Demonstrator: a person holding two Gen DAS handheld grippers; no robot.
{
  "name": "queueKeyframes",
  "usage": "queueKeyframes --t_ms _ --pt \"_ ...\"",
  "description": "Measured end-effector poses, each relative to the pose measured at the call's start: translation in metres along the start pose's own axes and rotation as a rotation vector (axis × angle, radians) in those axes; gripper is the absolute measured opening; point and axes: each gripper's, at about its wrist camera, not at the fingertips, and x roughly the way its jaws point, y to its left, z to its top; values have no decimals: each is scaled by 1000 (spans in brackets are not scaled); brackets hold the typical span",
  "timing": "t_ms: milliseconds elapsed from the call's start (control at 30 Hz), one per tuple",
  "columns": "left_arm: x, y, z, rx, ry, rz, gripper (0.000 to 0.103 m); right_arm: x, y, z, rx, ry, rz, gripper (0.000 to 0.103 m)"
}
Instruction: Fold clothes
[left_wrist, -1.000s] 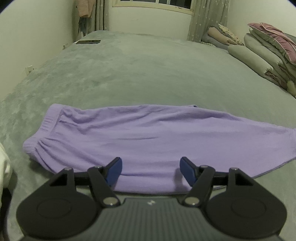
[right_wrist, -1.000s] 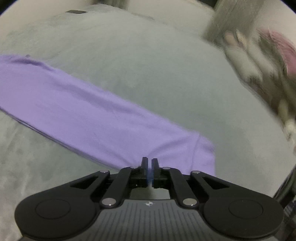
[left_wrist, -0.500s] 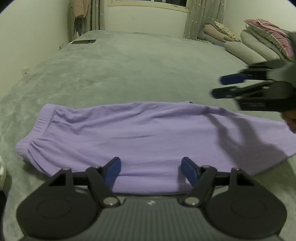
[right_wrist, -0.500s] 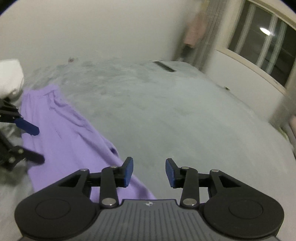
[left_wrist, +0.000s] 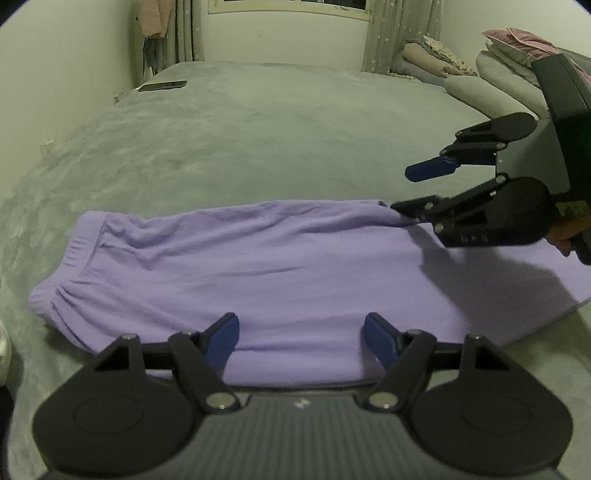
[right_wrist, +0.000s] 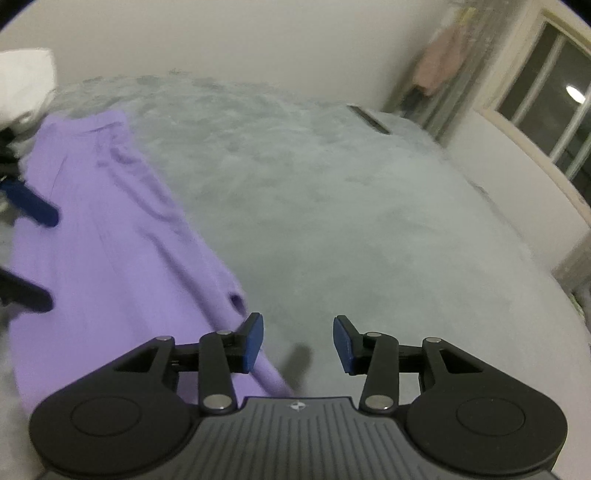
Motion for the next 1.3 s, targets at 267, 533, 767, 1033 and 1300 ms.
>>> queueKeyframes --t_ms 267,533,767,1033,1300 --pt "1 0 0 7 0 2 75 8 3 2 -67 10 27 41" --pt "1 -1 0 15 -1 7 75 8 21 7 -297 2 52 31" --pt "2 0 0 15 -1 4 75 27 21 21 -249 -31 100 16" --pt "1 1 0 19 -1 3 75 38 -27 -3 251 -115 232 2" --pt "2 -1 -1 18 -4 5 76 51 -73 -19 654 -119 280 2"
